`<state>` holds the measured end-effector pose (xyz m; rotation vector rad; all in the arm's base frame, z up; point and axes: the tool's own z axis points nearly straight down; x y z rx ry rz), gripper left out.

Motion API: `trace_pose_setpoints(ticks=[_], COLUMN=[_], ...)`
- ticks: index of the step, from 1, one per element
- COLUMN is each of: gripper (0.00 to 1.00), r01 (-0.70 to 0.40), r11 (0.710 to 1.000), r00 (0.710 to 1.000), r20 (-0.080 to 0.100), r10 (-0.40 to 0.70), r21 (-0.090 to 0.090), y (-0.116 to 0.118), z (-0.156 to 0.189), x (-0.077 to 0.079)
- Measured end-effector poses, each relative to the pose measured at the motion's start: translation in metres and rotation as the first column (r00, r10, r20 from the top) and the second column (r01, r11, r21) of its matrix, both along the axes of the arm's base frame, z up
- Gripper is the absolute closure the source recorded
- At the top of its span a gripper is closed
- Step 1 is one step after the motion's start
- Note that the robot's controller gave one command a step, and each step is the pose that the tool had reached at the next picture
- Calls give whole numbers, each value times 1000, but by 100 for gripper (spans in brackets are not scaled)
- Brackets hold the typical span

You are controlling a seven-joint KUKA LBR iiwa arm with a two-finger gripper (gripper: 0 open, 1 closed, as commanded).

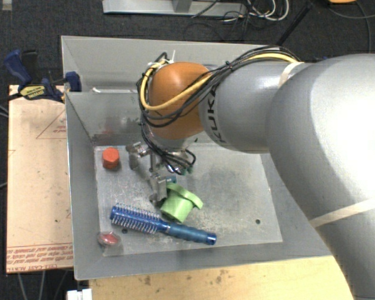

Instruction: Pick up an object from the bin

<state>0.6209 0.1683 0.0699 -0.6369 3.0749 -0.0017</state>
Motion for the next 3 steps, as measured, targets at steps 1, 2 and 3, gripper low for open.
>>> trace_pose_setpoints(ticks=[1,2,3], gripper=[0,100,100], r01=[-375,-378,-385], r11=[927,926,923], r00=[927,926,923], r20=[3,3,9], r10=[375,378,385], r21=[-1,3,0], y=[-51,-48,-40], z=[14,14,160], x=[11,10,-20])
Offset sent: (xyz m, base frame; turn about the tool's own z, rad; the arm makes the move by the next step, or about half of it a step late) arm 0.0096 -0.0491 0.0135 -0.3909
